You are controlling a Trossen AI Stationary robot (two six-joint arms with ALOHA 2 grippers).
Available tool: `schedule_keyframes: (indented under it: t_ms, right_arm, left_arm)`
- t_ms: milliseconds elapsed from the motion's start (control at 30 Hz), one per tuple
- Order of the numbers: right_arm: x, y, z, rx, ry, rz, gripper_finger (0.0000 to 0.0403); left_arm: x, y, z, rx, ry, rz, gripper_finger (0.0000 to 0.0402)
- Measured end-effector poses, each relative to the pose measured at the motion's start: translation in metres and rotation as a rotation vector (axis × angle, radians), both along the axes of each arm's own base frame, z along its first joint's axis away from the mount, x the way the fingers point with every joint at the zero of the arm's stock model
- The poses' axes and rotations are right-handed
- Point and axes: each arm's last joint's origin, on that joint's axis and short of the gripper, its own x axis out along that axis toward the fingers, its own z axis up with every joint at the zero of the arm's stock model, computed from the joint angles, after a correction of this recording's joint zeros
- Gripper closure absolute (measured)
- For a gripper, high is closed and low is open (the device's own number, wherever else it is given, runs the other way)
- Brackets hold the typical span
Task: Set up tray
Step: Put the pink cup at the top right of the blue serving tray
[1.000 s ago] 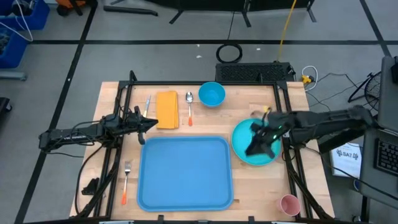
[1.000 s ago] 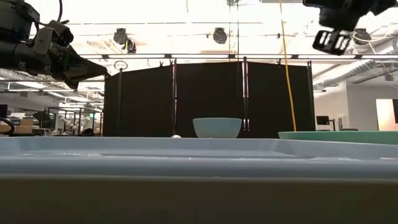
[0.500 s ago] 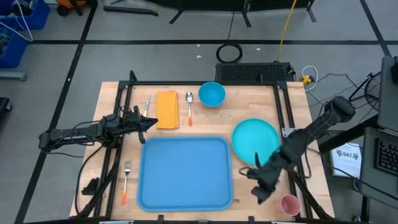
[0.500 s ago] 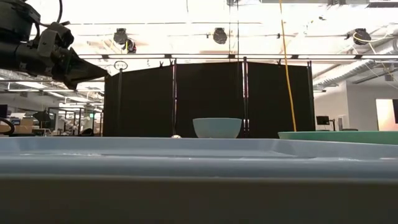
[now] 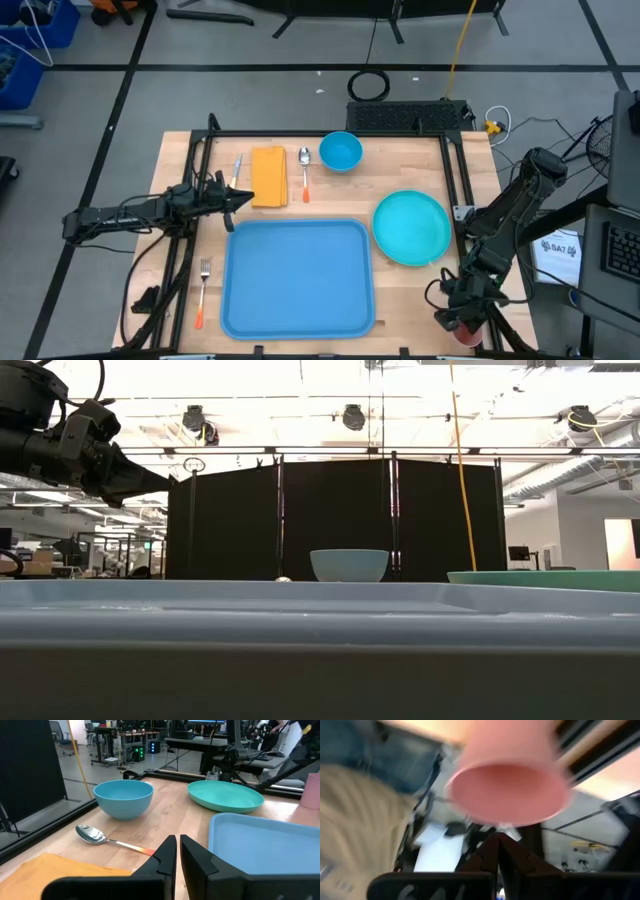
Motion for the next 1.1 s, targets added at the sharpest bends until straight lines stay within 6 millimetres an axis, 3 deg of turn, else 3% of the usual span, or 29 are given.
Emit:
schedule_keyframes:
  t_ms: [133,267,733,1100]
  right_arm:
    - [-0.004,-0.006,-0.005,-0.090,0.015,0.004,0.0402]
    - [0.003,-0.004,-0.004,-0.113,-0.185,-0.019,0.0393]
    - [0.004,-0.005,-0.006,-0.153,-0.183,-0.068,0.0284]
    - [0.012,0.003,-0.017,-0.164,-0.163,-0.079,0.0281]
  left_arm:
    - [0.000,0.000,0.000,-0.001,0.002,0.001,0.0376]
    - [0.000,0.000,0.000,0.000,0.001,0.002,0.0376]
    - [0.000,0.000,0.000,0.031,0.009,-0.001,0.0376]
    - [0.000,0.000,0.000,0.033,0.008,0.000,0.0376]
